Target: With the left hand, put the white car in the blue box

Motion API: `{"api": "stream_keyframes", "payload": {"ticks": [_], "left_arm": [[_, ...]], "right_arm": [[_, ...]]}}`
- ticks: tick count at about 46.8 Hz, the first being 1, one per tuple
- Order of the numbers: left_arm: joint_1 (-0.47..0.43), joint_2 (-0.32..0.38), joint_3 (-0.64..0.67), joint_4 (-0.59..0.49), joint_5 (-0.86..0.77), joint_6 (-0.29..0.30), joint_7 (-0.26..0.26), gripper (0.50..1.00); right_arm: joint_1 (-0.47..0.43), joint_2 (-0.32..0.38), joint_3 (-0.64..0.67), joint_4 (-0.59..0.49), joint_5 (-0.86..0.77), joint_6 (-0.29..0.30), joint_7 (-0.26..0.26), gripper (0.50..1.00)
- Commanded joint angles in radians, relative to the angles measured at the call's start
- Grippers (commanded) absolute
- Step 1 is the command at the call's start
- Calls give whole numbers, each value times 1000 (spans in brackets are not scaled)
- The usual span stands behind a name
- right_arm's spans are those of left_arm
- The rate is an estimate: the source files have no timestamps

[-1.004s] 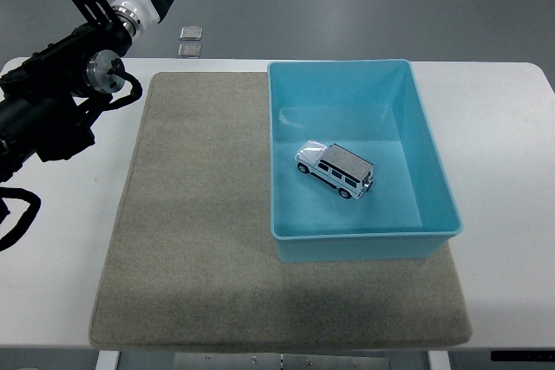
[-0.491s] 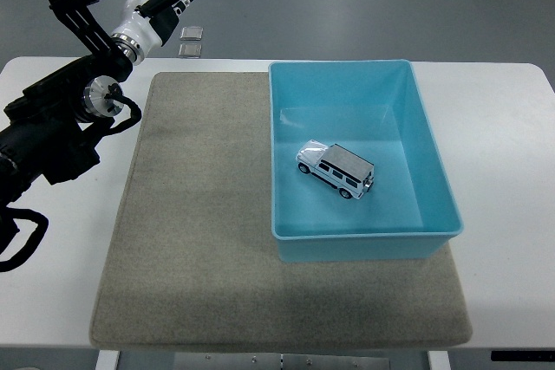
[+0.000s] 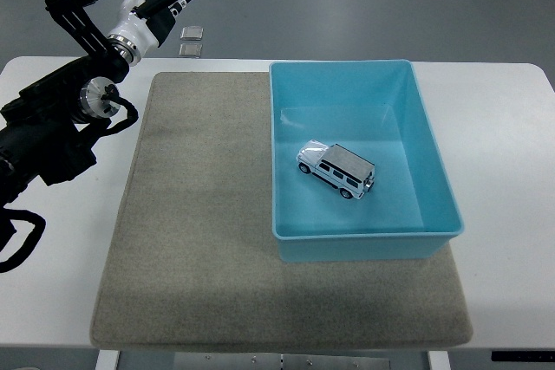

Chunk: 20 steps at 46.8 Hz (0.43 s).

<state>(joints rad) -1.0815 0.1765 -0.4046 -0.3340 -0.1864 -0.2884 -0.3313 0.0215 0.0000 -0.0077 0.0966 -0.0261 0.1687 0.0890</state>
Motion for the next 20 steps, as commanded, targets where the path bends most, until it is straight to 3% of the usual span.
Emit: {"api": "stream_keyframes", "payload": {"ticks": [1, 11, 20], "left_arm": [[-2, 1, 1, 3, 1, 0, -2, 1000], [-18, 6, 0, 9, -1, 3, -2, 1000], [-35, 11, 0, 9, -1, 1, -2, 1000]], "right_arm": [[0, 0, 0, 0, 0, 0, 0, 936], [0, 0, 0, 0, 3, 0, 0, 936], [5, 0, 3, 72, 2, 17, 0, 936]]}}
